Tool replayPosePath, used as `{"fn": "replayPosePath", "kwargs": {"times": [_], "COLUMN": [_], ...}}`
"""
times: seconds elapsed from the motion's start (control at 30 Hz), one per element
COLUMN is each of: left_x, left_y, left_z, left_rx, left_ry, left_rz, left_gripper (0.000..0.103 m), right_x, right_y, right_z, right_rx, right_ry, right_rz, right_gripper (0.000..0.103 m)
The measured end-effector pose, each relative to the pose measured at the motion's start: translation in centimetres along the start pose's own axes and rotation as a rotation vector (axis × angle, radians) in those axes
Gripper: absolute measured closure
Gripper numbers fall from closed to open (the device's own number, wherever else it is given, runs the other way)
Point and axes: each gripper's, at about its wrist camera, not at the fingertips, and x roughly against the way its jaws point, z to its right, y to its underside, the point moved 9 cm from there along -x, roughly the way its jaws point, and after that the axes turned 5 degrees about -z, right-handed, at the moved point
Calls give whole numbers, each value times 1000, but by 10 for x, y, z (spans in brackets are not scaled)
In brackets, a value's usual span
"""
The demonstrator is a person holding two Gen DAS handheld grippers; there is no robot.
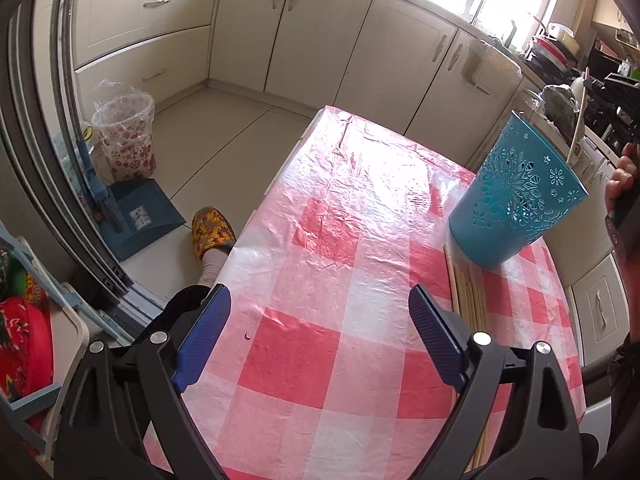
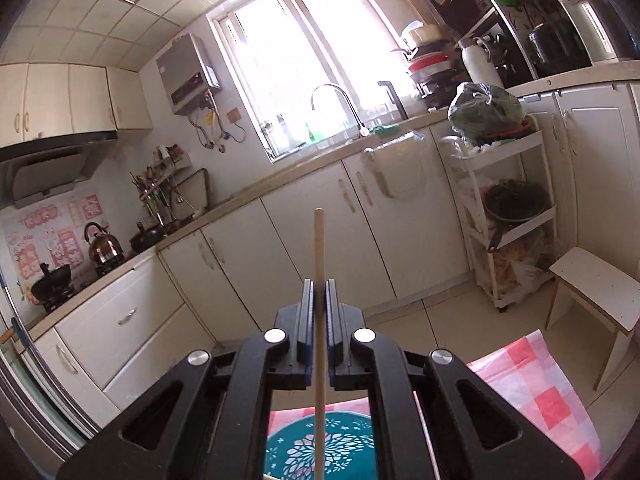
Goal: Organize utensils
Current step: 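Lower the stick into the blue basket and open the right tool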
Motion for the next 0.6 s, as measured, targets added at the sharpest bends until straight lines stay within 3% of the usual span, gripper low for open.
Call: {"fn": "replayPosePath", "kwargs": {"times": [0.13,0.3,0.5,0.53,0.6], "left_x": [-3,2,10,11,14], "left_y": [1,1,4,5,8], "left_z": [-3,0,-2,-3,-4], "left_rx": [19,15,29,30,30], "left_ry": [2,8,16,17,15], "left_rz": [-8,-1,3,3,4], "left_gripper": [16,16,16,16,15], "right_x": [-9,2,75,88,107], "right_y": [24,44,55,63,92], "right_z": [0,3,6,9,13], "right_rx": [66,91,124,126,132], "right_ry": [20,21,6,9,12], "right_rz": [-70,-114,-65,-74,-126], "right_gripper": [96,82,77,72,71]}}
